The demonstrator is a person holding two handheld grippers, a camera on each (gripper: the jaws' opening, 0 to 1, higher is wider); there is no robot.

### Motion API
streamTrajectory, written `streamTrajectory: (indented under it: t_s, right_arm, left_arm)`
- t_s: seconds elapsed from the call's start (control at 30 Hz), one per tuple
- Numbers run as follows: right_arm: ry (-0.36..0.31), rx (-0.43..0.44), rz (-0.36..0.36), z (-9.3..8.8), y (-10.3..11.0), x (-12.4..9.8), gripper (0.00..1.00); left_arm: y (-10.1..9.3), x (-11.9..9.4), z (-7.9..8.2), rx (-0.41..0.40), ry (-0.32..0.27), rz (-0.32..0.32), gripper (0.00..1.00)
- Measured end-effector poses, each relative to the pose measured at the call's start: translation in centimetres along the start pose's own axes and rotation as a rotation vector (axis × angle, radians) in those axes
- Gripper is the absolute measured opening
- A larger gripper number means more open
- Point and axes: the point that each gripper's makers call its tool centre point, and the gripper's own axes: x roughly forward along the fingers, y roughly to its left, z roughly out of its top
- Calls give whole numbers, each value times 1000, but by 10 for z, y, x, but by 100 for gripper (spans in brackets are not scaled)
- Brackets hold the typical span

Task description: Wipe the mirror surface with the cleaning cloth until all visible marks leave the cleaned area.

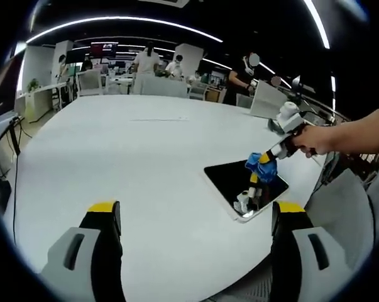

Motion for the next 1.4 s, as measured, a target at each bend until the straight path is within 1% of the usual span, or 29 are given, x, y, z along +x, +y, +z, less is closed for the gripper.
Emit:
streamTrajectory:
  t_s: [0.17,0.27,0.33,0.4,0.5,0.63,0.73,0.77,0.8,0.83,0.87,0.9,0.93,0.97,1.07,1.13,1.2,1.3,1.4]
  right_arm:
    - [2,-3,-7,9,-2,4,1]
    - [5,25,-9,16,-5,7,1]
    - [-12,27,-12,18,-5,8,1]
    - [-15,25,-16,20,-5,8,1]
    - [-10,2,-22,21,-6,11,1]
    - [-19,4,-20,22,-7,13,1]
    - [-18,13,-11,20,-6,8,1]
    - [-28,17,3,22,-5,4,1]
    - [-36,8,5,23,-5,-1,1]
    - [-53,-22,12,25,-6,-7,1]
    - [-53,-26,17,26,-8,-9,1]
    - [-52,-19,24,27,-10,-12,1]
    - [-57,5,47,28,-12,-18,1]
    - [-62,10,59,29,-14,-23,1]
    - [-84,11,35,30,-35,-39,1]
    - [-90,51,33,26,-48,-46,2]
    - [-93,74,6,18,-64,-48,2]
    - [-45,85,-18,-1,-82,-44,2]
    - [-15,63,-31,-19,-94,-40,2]
  left_arm:
    - [1,0,5,-2,-13,4,99]
    - [-2,-2,11,3,-23,0,99]
    - [-3,-4,13,17,-27,-6,99]
    - [-2,-5,13,18,-29,-4,99]
    - [2,-6,6,4,-17,5,99]
    - [3,-7,3,4,-11,9,99]
    - [5,-7,2,5,-7,11,99]
    - [7,-8,4,7,-12,14,99]
    - [8,-8,5,8,-16,18,99]
    - [11,-9,7,8,-19,26,99]
    - [13,-9,7,2,-21,30,99]
    - [15,-8,7,-4,-21,34,99]
    - [17,-7,6,-11,-23,38,99]
    - [18,-7,7,-12,-25,40,99]
    - [20,-6,9,-13,-32,43,99]
    - [21,-5,9,-14,-33,43,99]
    - [22,-4,10,-13,-32,36,99]
    - [24,-4,12,-10,-32,40,99]
    - [27,-5,15,-10,-37,44,99]
